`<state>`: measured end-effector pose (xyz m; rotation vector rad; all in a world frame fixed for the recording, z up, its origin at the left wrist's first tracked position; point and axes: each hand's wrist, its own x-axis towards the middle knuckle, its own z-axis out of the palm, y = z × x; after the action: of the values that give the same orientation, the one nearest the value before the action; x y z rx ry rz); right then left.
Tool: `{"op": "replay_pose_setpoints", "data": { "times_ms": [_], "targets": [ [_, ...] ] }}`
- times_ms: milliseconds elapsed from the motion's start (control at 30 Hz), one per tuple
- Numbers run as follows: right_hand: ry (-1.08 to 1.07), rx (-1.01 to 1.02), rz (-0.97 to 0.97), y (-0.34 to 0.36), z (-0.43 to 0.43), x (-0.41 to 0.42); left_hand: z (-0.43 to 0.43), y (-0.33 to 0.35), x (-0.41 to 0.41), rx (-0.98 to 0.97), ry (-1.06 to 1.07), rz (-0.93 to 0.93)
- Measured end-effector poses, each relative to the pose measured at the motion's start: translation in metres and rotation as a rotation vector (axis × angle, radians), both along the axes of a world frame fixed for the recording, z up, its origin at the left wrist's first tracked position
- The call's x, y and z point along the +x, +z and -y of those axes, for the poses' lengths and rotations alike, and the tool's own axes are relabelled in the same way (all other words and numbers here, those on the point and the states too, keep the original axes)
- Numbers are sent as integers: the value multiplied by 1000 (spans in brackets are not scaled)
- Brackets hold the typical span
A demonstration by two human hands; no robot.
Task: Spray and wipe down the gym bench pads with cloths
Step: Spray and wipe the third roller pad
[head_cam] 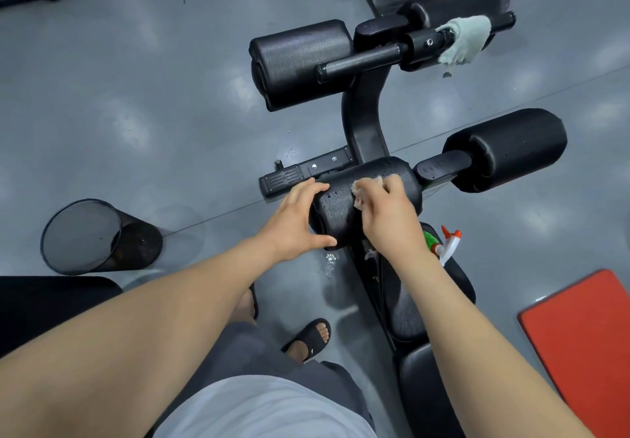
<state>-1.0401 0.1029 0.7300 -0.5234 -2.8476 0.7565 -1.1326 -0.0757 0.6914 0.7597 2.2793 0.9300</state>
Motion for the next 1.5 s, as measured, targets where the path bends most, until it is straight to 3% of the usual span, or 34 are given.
{"op": "replay_pose_setpoints", "data": {
  "times_ms": [67,167,233,433,633,800,1000,1300,1500],
  "targets": [
    [9,16,5,-1,6,-1,0,-1,1,2,-1,-8],
    [265,-38,21,-1,23,5,1,-4,4,11,3,-33],
    [326,-41,29,-2,20,8,0,-4,7,3,13,-48],
    [-17,17,10,-5,-3,-1,0,-3,7,-64,24,-57],
    [303,-28,32,-2,23,5,-2,0,6,-61,27,-82],
    [12,21,29,-1,3,-5,-2,1,5,-102,7,-104],
    [256,-8,39,-2,22,6,-4,1,7,-127,6,-127],
    [-195,37,-44,-15,-13,-8,-3,6,-2,-150,-75,-131],
    [-99,35,-79,-17,16,-2,-4,9,-22,-113,-103,-107]
  ]
}}
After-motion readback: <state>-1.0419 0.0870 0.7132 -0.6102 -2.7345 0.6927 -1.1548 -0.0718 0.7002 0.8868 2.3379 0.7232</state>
